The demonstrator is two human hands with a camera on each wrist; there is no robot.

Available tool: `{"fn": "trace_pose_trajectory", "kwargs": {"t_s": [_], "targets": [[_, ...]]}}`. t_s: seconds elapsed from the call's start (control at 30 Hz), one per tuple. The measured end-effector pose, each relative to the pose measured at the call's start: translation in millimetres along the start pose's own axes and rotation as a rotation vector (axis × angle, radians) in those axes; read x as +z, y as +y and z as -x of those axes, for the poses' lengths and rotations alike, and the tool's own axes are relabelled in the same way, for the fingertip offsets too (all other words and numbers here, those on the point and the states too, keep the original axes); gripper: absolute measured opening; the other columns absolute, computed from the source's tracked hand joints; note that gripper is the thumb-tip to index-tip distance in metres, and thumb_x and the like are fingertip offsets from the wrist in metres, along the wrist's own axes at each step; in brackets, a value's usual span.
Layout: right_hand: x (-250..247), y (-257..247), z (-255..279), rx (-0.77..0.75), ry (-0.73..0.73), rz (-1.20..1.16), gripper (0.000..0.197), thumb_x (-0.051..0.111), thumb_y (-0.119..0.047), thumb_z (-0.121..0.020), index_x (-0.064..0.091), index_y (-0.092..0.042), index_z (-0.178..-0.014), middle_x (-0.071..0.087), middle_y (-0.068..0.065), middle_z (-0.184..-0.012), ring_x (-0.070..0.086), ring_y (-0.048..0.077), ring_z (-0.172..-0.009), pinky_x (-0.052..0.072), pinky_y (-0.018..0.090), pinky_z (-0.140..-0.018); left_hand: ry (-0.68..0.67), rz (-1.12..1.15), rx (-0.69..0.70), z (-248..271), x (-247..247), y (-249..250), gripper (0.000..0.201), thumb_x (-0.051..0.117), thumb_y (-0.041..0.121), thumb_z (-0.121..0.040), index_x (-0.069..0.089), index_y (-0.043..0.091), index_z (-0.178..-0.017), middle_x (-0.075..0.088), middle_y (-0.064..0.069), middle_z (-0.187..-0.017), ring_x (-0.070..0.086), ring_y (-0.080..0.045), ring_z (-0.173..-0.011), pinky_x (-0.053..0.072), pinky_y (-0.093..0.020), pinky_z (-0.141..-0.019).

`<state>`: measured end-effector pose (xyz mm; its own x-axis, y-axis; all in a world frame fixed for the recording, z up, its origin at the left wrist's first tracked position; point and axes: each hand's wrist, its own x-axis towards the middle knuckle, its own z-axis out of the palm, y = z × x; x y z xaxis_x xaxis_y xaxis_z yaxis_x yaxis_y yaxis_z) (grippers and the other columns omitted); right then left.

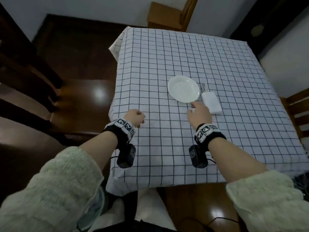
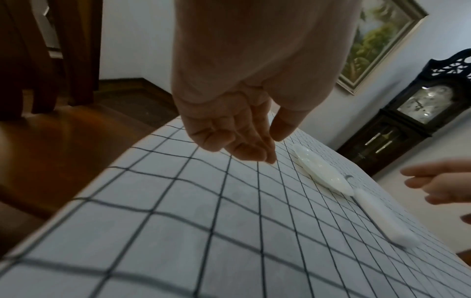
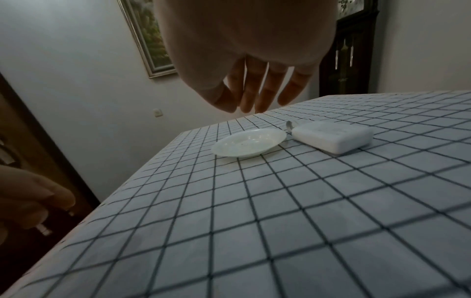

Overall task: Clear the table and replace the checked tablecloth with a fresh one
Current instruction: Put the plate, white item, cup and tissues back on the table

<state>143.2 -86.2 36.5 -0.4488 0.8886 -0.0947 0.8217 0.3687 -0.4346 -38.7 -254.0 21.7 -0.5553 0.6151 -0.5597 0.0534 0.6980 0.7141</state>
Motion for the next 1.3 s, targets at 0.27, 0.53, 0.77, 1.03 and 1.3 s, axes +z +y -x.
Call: {"fn": "trace_pose_trajectory", "kwargs": {"t_s": [0.27, 0.53, 0.77, 1.03, 1.3], "targets": [[42, -55, 112, -0.022, -0.236, -0.016, 0.032, 0.050, -0.029, -0.091, 0.062, -0.020, -0.120, 0.065, 0.000, -0.116, 0.060, 0.022, -0.106, 0.050, 0.038, -0.093, -0.039, -0.009, -0.053, 77, -36, -98, 0.019, 0.049, 0.017, -0.094, 0.063, 0.003, -0.095, 0.067, -0.011, -0.086, 0.057, -0.020, -0.064, 0.052, -0.025, -0.061], [82, -94, 180, -0.193, -0.523, 0.132, 0.022, 0.050, -0.027, -0.092, 0.067, -0.016, -0.099, 0.068, 0.004, -0.098, 0.061, 0.022, -0.087, 0.049, 0.029, -0.075, 0.128, 0.043, -0.217, 152, -56, -190, 0.021, 0.054, 0.020, -0.090, 0.071, 0.008, -0.083, 0.073, -0.011, -0.085, 0.067, -0.026, -0.080, 0.054, -0.034, -0.078], [118, -112, 246, -0.375, -0.657, 0.250, 0.025, 0.049, -0.025, -0.093, 0.069, -0.012, -0.101, 0.067, 0.008, -0.101, 0.060, 0.025, -0.092, 0.049, 0.031, -0.077, 0.243, 0.148, -0.388, 243, -47, -268, 0.017, 0.054, 0.018, -0.088, 0.067, 0.009, -0.081, 0.071, -0.011, -0.085, 0.062, -0.025, -0.070, 0.051, -0.028, -0.063], [159, -174, 356, -0.650, -0.860, 0.405, 0.029, 0.048, -0.030, -0.092, 0.067, -0.017, -0.109, 0.066, 0.008, -0.115, 0.059, 0.027, -0.108, 0.049, 0.038, -0.092, 0.443, 0.375, -0.545, 342, -45, -363, 0.018, 0.055, 0.014, -0.087, 0.070, 0.002, -0.086, 0.063, -0.003, -0.062, 0.055, -0.018, -0.053, 0.046, -0.026, -0.064], [199, -221, 500, -0.873, -0.940, 0.527, 0.029, 0.049, -0.026, -0.092, 0.067, -0.012, -0.110, 0.068, 0.011, -0.110, 0.063, 0.030, -0.100, 0.052, 0.035, -0.085, 0.605, 0.610, -0.643, 468, -38, -459, 0.010, 0.055, 0.015, -0.089, 0.063, 0.011, -0.085, 0.063, -0.001, -0.066, 0.052, -0.017, -0.051, 0.038, -0.021, -0.049]]}}
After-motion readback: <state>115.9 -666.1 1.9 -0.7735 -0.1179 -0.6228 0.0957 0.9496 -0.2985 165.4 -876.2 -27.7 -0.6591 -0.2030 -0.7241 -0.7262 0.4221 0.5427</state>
